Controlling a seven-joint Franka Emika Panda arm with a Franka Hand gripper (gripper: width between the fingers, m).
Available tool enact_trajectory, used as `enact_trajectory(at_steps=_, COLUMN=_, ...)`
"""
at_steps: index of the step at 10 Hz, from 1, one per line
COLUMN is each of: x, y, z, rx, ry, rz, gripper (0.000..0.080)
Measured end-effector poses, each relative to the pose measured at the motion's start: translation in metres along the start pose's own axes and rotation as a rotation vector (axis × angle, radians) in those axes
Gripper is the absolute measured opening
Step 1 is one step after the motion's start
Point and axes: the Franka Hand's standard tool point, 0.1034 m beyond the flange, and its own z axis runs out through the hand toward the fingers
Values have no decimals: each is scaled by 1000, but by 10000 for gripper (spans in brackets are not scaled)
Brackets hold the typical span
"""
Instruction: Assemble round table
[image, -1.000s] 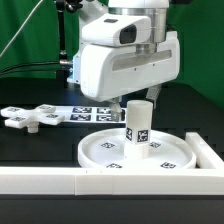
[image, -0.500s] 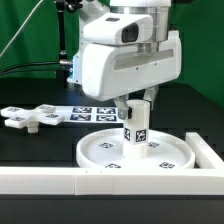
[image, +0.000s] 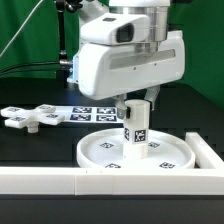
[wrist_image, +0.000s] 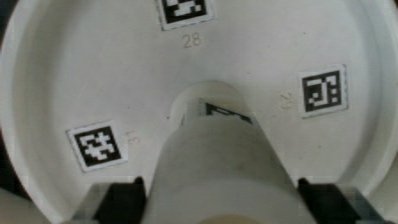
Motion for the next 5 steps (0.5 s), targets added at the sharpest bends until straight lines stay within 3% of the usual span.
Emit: enact_trajectory(at_steps=5, x=0, y=-1, z=0, rx=20, ry=7, rz=389, gripper=406)
